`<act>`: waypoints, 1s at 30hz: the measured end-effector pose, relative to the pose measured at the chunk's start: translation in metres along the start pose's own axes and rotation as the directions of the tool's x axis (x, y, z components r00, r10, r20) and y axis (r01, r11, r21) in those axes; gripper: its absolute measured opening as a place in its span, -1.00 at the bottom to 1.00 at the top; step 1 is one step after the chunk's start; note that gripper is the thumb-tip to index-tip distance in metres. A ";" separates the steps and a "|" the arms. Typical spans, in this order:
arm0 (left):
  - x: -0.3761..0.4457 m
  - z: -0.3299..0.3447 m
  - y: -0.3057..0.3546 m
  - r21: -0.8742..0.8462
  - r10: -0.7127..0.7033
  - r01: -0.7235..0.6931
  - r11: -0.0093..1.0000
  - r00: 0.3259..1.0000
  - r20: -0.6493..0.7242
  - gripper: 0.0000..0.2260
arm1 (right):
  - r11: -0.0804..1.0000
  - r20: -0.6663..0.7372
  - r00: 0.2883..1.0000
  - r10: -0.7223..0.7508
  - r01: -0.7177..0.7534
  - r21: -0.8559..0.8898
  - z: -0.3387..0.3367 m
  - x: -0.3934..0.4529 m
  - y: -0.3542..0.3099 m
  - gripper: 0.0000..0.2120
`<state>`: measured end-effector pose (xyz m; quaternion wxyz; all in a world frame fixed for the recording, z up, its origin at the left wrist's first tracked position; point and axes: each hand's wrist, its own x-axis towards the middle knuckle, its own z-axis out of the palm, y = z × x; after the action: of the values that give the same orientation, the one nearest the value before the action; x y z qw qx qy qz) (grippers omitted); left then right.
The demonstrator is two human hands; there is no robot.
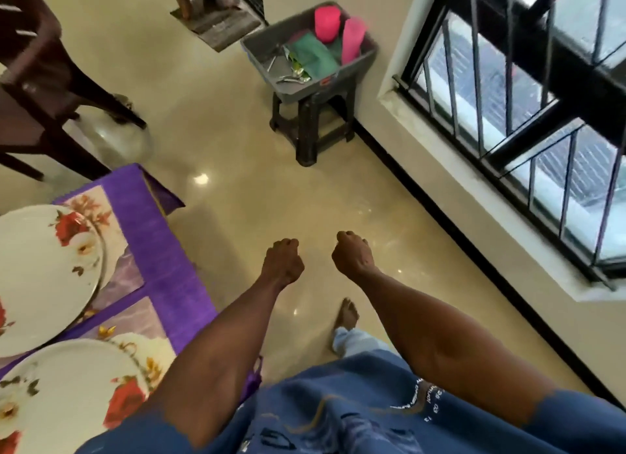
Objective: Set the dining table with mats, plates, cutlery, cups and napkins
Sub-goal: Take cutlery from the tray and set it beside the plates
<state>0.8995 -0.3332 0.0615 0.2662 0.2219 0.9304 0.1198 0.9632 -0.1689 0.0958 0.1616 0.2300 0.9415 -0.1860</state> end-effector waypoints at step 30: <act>0.417 -0.275 -0.070 -0.015 -0.006 0.006 1.000 1.000 -0.014 -0.64 | 0.908 0.047 0.991 0.124 -0.133 0.396 -0.161 0.443 -0.138 -0.77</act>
<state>0.4076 -0.2248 0.0816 0.2615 0.2165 0.9319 0.1274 0.4874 -0.0488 0.1029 0.1330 0.3176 0.8650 -0.3651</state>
